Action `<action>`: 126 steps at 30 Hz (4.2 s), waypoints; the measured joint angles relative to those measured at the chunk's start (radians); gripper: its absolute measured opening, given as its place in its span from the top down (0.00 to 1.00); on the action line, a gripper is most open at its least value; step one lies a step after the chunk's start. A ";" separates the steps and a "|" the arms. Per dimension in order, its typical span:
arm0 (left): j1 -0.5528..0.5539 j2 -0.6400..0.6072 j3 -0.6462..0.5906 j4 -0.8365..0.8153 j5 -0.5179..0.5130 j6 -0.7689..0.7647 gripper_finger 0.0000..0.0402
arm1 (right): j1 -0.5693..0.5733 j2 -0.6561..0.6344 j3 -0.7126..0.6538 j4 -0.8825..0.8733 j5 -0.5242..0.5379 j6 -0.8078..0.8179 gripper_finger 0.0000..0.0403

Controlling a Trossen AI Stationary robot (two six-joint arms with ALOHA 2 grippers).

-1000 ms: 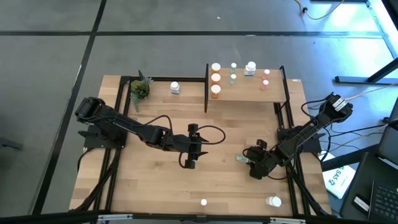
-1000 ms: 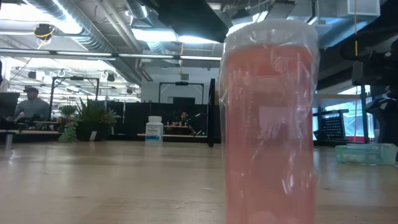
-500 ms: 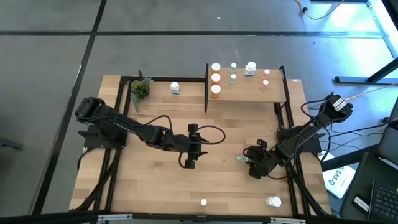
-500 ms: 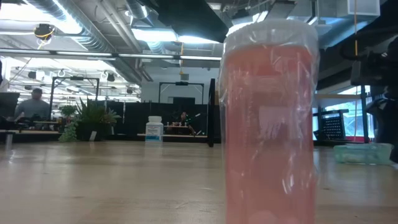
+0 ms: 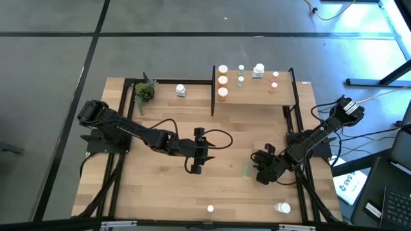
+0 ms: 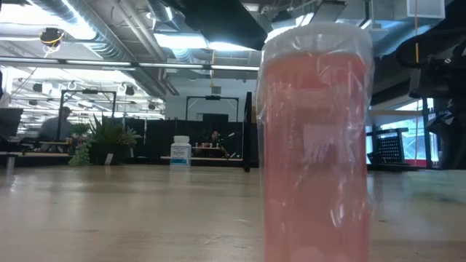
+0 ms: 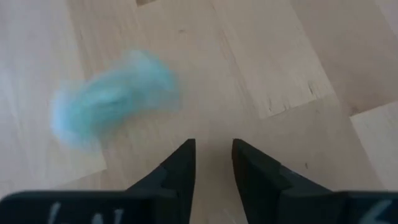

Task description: Pick and place medicine bottles onto shelf by color

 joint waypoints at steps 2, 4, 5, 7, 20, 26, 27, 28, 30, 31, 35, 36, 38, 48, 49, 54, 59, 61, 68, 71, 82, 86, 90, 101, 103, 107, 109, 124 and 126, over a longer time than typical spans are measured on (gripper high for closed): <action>0.000 0.000 0.000 -0.003 0.000 0.000 0.49 | 0.000 0.000 0.000 0.002 -0.005 0.000 0.75; 0.000 0.000 0.000 -0.013 0.000 0.000 0.49 | 0.000 0.000 0.000 0.003 -0.007 0.000 0.76; 0.000 0.000 0.000 -0.017 0.000 -0.002 0.49 | 0.000 0.000 0.000 0.004 -0.007 0.000 0.77; 0.000 0.000 0.000 -0.020 0.000 -0.004 0.49 | 0.000 0.000 0.000 0.005 -0.008 0.000 0.79; -0.001 0.000 0.000 -0.020 0.001 -0.007 0.49 | 0.000 0.000 0.034 -0.003 -0.034 -0.009 0.82; -0.001 0.000 0.000 -0.021 0.002 -0.008 0.49 | 0.000 0.000 0.131 -0.036 -0.035 -0.051 0.82; -0.001 0.000 0.000 -0.021 0.002 -0.009 0.49 | 0.000 0.000 0.156 -0.052 -0.036 -0.050 0.82; -0.001 0.000 0.000 -0.021 0.002 -0.016 0.49 | 0.000 0.000 0.182 -0.075 -0.037 -0.050 0.82; -0.001 0.000 0.000 -0.031 0.003 -0.030 0.49 | 0.001 0.000 0.240 -0.127 -0.037 -0.053 0.82; -0.001 -0.001 0.000 -0.041 0.003 -0.032 0.49 | 0.005 0.000 0.273 -0.151 -0.036 -0.054 0.82; -0.008 -0.001 -0.001 -0.085 0.003 -0.056 0.49 | 0.018 0.016 0.396 -0.263 -0.036 -0.077 0.86; -0.010 -0.001 -0.001 -0.087 0.003 -0.059 0.49 | 0.022 0.028 0.428 -0.297 -0.041 -0.078 0.88; -0.020 -0.001 -0.001 -0.087 0.003 -0.058 0.49 | 0.027 0.064 0.500 -0.380 -0.059 -0.079 0.91; -0.070 -0.001 -0.001 -0.102 0.003 -0.058 0.49 | 0.114 0.242 0.788 -0.617 -0.138 -0.047 0.98; -0.076 -0.001 -0.001 -0.104 0.003 -0.058 0.49 | 0.130 0.253 0.805 -0.619 -0.138 -0.047 0.98; -0.104 -0.001 -0.001 -0.103 0.003 -0.058 0.49 | 0.215 0.263 0.822 -0.636 0.010 -0.044 0.99; -0.139 -0.001 -0.001 -0.103 -0.016 -0.058 0.49 | 0.271 0.258 0.820 -0.662 0.124 0.001 0.99; -0.151 -0.001 -0.001 -0.103 -0.040 -0.064 0.49 | 0.284 0.258 0.819 -0.660 0.143 0.008 0.99; -0.193 -0.001 -0.001 -0.104 -0.117 -0.125 0.49 | 0.338 0.258 0.819 -0.643 0.238 0.074 0.99; -0.221 -0.001 -0.001 -0.093 -0.139 -0.134 0.49 | 0.364 0.260 0.818 -0.638 0.260 0.096 0.99; -0.297 -0.010 -0.001 -0.043 -0.165 -0.133 0.49 | 0.449 0.357 0.818 -0.563 0.414 0.150 0.99; -0.298 -0.015 0.000 -0.043 -0.168 -0.132 0.49 | 0.449 0.390 0.818 -0.502 0.415 0.138 0.99; -0.298 -0.022 0.000 -0.028 -0.169 -0.132 0.49 | 0.457 0.413 0.818 -0.429 0.416 0.134 0.99; -0.283 -0.021 0.000 -0.024 -0.167 -0.128 0.49 | 0.472 0.420 0.818 -0.426 0.490 0.074 0.99; -0.281 -0.021 0.000 -0.024 -0.166 -0.128 0.49 | 0.472 0.420 0.818 -0.424 0.502 0.074 0.99; -0.279 -0.021 0.000 -0.024 -0.165 -0.129 0.49 | 0.472 0.420 0.818 -0.404 0.501 0.079 0.99; -0.279 -0.021 0.000 -0.025 -0.165 -0.129 0.49 | 0.472 0.420 0.818 -0.390 0.501 0.078 0.99; -0.279 -0.020 0.000 -0.026 -0.166 -0.129 0.49 | 0.473 0.448 0.818 -0.322 0.542 0.053 0.99; -0.279 -0.020 0.000 -0.026 -0.166 -0.129 0.49 | 0.473 0.467 0.818 -0.297 0.543 0.056 0.99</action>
